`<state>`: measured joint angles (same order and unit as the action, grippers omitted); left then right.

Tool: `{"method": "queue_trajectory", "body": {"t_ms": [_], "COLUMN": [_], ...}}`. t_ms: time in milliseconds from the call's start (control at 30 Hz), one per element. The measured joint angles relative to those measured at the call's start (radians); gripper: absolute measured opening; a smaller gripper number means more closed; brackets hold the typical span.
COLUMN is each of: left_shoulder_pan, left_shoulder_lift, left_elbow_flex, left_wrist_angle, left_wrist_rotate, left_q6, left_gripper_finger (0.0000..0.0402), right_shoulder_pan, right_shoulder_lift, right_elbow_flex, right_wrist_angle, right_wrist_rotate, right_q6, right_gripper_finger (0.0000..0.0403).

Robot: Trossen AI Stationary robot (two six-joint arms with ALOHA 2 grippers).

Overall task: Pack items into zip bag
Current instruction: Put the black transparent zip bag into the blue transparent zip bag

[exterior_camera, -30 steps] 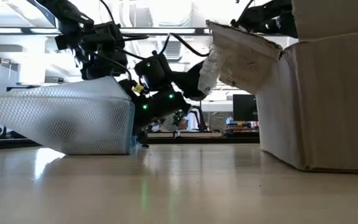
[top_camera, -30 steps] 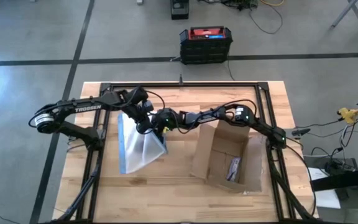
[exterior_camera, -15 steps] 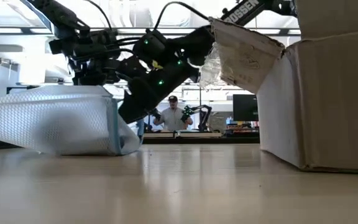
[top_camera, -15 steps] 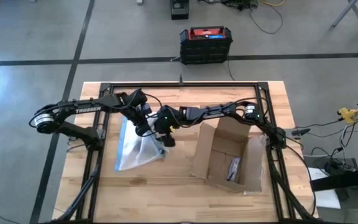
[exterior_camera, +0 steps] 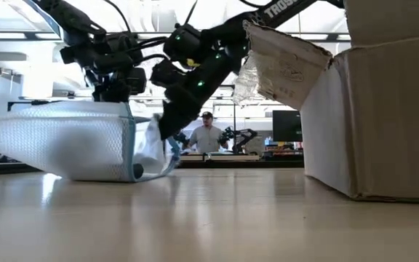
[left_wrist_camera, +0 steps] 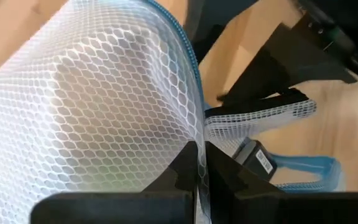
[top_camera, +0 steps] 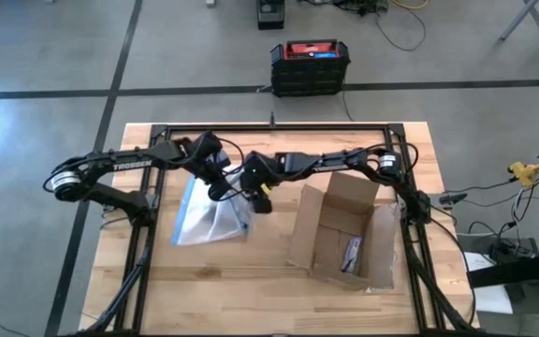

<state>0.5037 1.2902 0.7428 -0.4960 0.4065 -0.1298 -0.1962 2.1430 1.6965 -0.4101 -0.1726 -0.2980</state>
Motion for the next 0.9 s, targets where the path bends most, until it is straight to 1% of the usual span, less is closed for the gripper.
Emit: {"method": "queue_trajectory", "body": {"t_ms": [133,300,367,467,667,700,767,900], "left_shoulder_pan": [0.000,-0.001,-0.001,-0.001,-0.002,-0.002,-0.002,-0.002], "left_shoulder_lift": [-0.004,-0.006,-0.006,-0.006,-0.006,-0.007,-0.007,-0.006], "left_elbow_flex": [0.023,0.048,0.051,0.057,0.078,0.079,0.079,0.079], "left_wrist_angle": [0.002,-0.015,-0.017,-0.019,-0.008,-0.007,-0.005,-0.018], "left_wrist_rotate": [-0.016,-0.045,-0.045,-0.043,-0.024,-0.023,-0.023,-0.023], "left_q6": [-0.007,0.016,0.016,0.014,0.007,0.009,0.015,0.027], "left_gripper_finger": [0.0000,0.0000,0.0000,0.0000,0.0000,0.0000,0.0000,0.0000], "right_shoulder_pan": [-0.003,0.015,0.035,0.067,0.087,0.087,0.087,0.059], "right_shoulder_lift": [-0.017,-0.004,-0.003,0.012,0.134,0.150,0.173,0.174], "right_elbow_flex": [-0.012,-0.044,-0.066,-0.115,-0.110,-0.103,-0.083,-0.076], "right_wrist_angle": [-0.077,-0.075,-0.011,0.184,0.556,0.605,0.650,0.645], "right_wrist_rotate": [-0.019,-0.179,-0.221,-0.226,-0.189,-0.169,-0.103,0.078], "right_q6": [-0.010,-0.004,0.000,0.019,0.186,0.216,0.258,0.266], "right_gripper_finger": [0.0183,0.0167,0.0157,0.0137,0.0081,0.0070,0.0048,0.0009]}}
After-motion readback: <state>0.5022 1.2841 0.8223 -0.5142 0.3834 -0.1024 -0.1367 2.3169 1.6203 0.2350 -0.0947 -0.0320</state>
